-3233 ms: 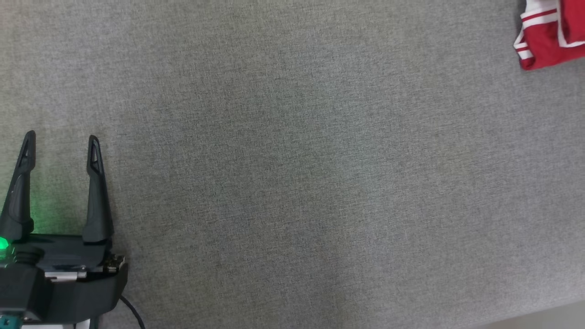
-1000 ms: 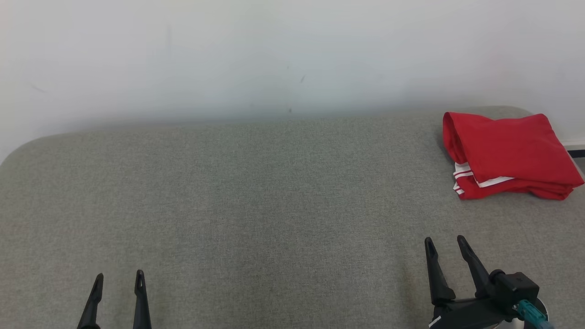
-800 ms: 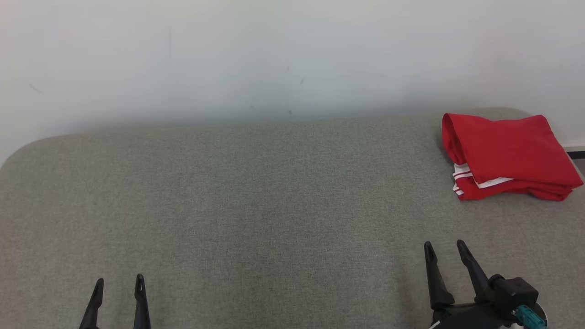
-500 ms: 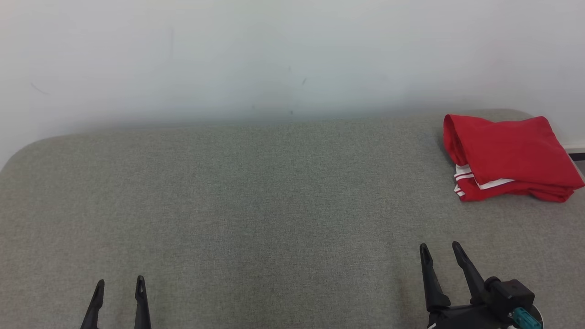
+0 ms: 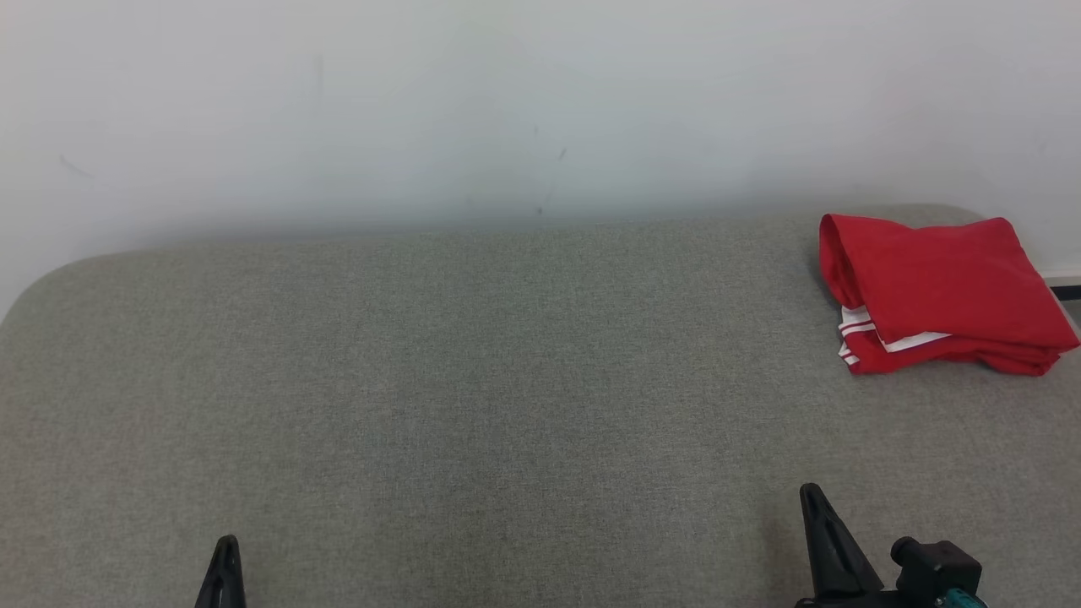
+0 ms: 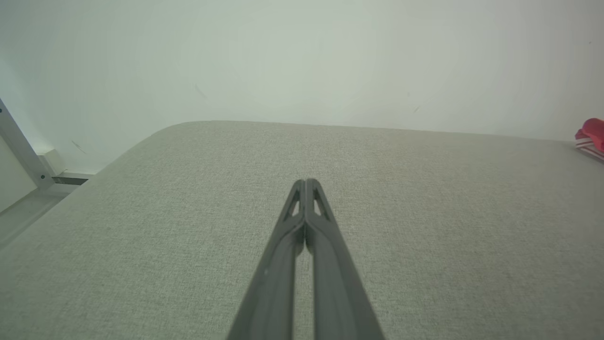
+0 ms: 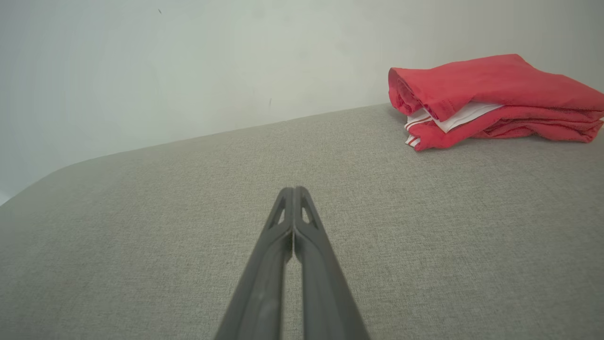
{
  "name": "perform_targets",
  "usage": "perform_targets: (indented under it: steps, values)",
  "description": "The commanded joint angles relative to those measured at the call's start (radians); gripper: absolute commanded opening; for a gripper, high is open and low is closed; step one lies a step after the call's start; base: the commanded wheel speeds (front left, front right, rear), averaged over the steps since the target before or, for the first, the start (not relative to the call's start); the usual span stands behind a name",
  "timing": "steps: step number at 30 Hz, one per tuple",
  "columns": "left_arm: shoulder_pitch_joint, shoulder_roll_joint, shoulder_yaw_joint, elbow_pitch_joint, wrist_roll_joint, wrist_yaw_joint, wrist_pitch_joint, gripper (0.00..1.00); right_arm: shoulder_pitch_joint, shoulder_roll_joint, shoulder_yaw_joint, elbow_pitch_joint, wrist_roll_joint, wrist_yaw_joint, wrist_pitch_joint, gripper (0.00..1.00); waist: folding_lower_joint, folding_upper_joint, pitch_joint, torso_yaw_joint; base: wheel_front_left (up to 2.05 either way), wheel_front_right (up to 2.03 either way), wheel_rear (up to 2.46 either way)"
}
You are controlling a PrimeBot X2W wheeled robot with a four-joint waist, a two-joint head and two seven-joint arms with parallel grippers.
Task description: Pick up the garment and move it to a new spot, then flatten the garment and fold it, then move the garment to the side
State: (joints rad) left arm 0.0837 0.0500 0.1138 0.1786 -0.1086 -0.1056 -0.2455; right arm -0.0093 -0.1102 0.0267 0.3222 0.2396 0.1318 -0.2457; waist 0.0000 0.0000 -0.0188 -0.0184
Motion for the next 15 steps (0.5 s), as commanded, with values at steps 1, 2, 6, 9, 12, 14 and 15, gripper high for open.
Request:
perform_targets:
  steps: [1,2,6,9,12,14,15]
  values:
    - [-0.022,0.003,0.011,-0.003,-0.053,-0.001,0.016,0.0,-0.02,0.002,-0.009,-0.015,0.05,0.0,0.011,0.0,0.0,0.0,0.0,0.0,0.0,0.0,0.0]
    - [-0.025,0.003,0.012,-0.002,-0.074,-0.002,0.023,0.0,-0.021,0.002,-0.011,-0.016,0.069,0.0,0.017,0.0,0.0,0.0,0.001,0.001,0.0,0.0,0.0]
    - [-0.033,0.003,0.009,0.0,-0.157,-0.003,0.041,0.0,-0.026,0.006,-0.018,-0.021,0.144,0.0,0.036,0.0,0.0,0.0,0.001,0.001,0.0,0.0,0.0]
    - [-0.038,0.003,0.006,0.0,-0.217,-0.004,0.052,0.0,-0.029,0.008,-0.023,-0.024,0.198,0.0,0.05,0.0,0.0,0.0,0.002,0.002,0.0,0.0,0.0]
    - [-0.044,0.003,0.004,0.0,-0.274,-0.005,0.064,0.0,-0.031,0.01,-0.028,-0.028,0.25,0.0,0.063,0.0,0.0,0.0,0.002,0.002,0.0,0.0,0.0]
    - [-0.048,0.003,0.002,0.001,-0.312,-0.006,0.072,0.0,-0.033,0.012,-0.031,-0.029,0.283,0.0,0.072,0.0,0.0,0.0,0.003,0.002,0.0,0.0,0.0]
    - [-0.049,0.003,0.002,0.002,-0.329,-0.006,0.076,0.0,-0.034,0.013,-0.033,-0.03,0.299,0.0,0.076,0.0,0.0,0.0,0.003,0.002,0.0,0.0,0.0]
